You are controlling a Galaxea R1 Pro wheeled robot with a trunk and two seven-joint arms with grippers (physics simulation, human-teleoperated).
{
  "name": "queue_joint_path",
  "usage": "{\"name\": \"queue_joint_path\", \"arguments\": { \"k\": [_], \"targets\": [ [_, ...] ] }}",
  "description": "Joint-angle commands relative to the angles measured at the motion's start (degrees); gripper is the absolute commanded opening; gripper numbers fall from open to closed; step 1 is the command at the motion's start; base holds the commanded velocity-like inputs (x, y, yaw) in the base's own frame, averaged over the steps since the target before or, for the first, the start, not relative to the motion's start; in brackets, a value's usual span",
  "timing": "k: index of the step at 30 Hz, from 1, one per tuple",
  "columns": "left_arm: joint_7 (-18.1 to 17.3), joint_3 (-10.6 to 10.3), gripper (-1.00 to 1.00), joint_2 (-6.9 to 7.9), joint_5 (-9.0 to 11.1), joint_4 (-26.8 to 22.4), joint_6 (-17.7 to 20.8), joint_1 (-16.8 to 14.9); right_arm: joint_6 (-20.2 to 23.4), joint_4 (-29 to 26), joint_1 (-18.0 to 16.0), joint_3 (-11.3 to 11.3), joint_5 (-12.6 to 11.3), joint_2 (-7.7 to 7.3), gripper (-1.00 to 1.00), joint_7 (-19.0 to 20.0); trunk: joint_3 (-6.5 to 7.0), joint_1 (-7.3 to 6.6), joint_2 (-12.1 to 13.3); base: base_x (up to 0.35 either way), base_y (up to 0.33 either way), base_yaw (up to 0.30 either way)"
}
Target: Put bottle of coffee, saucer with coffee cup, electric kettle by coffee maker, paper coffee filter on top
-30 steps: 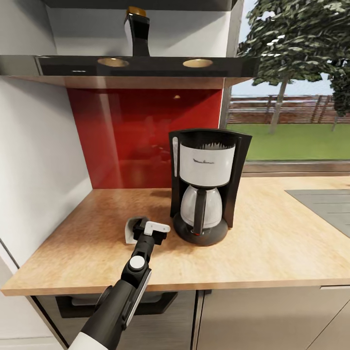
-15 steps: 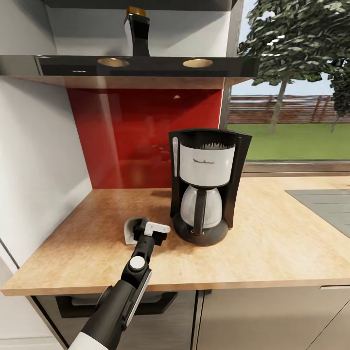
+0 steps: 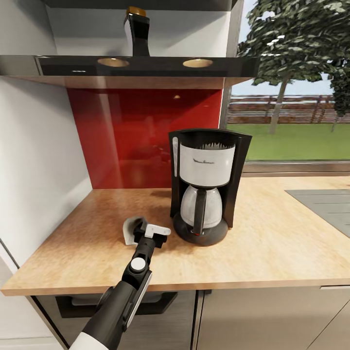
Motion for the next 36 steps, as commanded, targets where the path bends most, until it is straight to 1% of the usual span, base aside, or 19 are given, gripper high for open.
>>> {"name": "queue_joint_path", "arguments": {
  "k": [1,36],
  "targets": [
    [0.2,-0.09,1.0,0.0,-0.55,-0.03,0.42,-0.04,-0.16,0.03,-0.03,0.06,0.18,-0.02,1.0,0.01,-0.06,0.0,-0.03,0.0,0.0,0.0],
    [0.2,-0.09,1.0,0.0,-0.55,0.24,0.42,-0.04,-0.16,0.03,-0.03,0.04,0.18,-0.02,1.0,0.0,-0.06,0.0,-0.03,0.005,0.009,0.0]
  ]
}}
